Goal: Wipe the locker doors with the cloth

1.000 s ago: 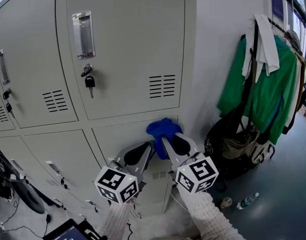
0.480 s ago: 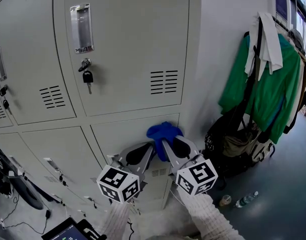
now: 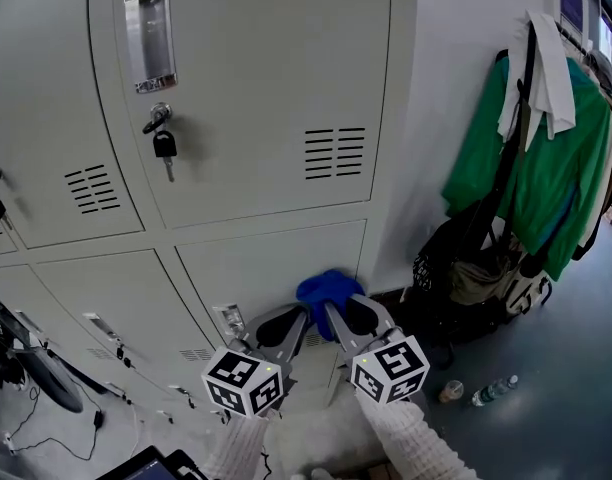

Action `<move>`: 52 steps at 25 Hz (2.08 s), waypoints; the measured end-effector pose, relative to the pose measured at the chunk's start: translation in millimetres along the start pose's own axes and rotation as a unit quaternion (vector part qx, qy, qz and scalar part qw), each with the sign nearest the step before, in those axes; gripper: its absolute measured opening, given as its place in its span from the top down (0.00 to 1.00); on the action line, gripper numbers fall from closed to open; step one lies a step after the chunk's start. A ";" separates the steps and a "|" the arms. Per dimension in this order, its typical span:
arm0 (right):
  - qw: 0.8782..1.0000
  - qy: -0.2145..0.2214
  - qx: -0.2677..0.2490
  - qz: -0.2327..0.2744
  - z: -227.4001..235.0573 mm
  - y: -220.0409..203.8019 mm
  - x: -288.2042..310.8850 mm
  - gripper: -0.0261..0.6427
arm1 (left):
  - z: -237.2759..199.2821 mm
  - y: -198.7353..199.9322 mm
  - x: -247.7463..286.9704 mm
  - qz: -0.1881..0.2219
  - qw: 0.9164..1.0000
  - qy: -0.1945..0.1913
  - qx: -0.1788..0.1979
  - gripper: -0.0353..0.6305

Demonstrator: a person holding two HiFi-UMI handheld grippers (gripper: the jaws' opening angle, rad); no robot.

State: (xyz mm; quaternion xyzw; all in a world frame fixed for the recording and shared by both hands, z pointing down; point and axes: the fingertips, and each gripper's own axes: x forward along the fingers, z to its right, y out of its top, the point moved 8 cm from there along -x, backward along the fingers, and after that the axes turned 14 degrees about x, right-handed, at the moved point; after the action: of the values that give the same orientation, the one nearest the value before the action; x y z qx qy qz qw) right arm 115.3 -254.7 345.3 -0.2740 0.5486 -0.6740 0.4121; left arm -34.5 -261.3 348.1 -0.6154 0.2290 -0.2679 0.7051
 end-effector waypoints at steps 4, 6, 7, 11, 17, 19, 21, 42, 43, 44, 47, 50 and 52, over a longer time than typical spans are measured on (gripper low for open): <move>1.000 -0.003 0.018 -0.022 4.4 -21.8 0.1 0.87 | -0.4 -19.1 -3.5 -0.017 1.000 0.002 -0.020 0.94; 0.999 -0.004 0.026 -0.033 6.2 -32.2 -0.2 0.87 | -1.3 -30.0 -5.8 -0.028 0.999 0.002 -0.031 0.94; 0.999 -0.005 0.029 -0.039 7.5 -37.5 -0.1 0.87 | -1.8 -35.1 -6.6 -0.033 0.999 0.002 -0.036 0.94; 0.997 -0.013 0.049 -0.060 13.1 -60.3 0.4 0.87 | 0.2 -55.6 -6.9 -0.051 0.997 -0.001 -0.056 0.94; 0.992 -0.024 0.071 -0.097 20.5 -92.7 -1.0 0.87 | 6.8 -80.2 -7.9 -0.062 0.994 -0.007 -0.092 0.94; 0.991 -0.029 0.076 -0.105 22.7 -101.8 -0.9 0.87 | 8.1 -89.2 -6.9 -0.068 0.992 -0.007 -0.102 0.94; 0.989 -0.034 0.082 -0.115 25.2 -111.3 -0.9 0.87 | 10.5 -98.9 -5.5 -0.075 0.991 -0.011 -0.111 0.94; 0.971 -0.052 0.118 -0.199 40.6 -169.7 2.6 0.87 | 26.2 -144.9 0.4 -0.113 0.980 -0.028 -0.162 0.94; 0.971 -0.053 0.117 -0.200 40.6 -169.5 2.8 0.87 | 25.7 -144.8 0.4 -0.112 0.980 -0.027 -0.164 0.94; 0.971 -0.054 0.117 -0.201 40.7 -169.2 3.0 0.87 | 25.2 -144.4 0.5 -0.111 0.980 -0.027 -0.165 0.94; 0.971 -0.052 0.114 -0.203 39.2 -167.2 2.2 0.87 | 24.0 -140.2 -0.7 -0.105 0.981 -0.025 -0.163 0.94; 0.973 -0.041 0.120 -0.195 35.8 -162.4 -2.0 0.87 | 23.4 -133.2 -4.7 -0.101 0.983 -0.022 -0.155 0.94; 0.974 -0.037 0.119 -0.188 31.8 -156.5 -5.6 0.87 | 22.5 -127.2 -9.2 -0.097 0.984 -0.018 -0.150 0.94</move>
State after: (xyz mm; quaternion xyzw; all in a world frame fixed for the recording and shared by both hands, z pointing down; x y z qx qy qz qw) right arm 104.4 -257.1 504.8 -0.3454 0.3875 -0.7894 0.3279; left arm -39.0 -251.1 477.2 -0.7385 0.1925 -0.2865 0.5793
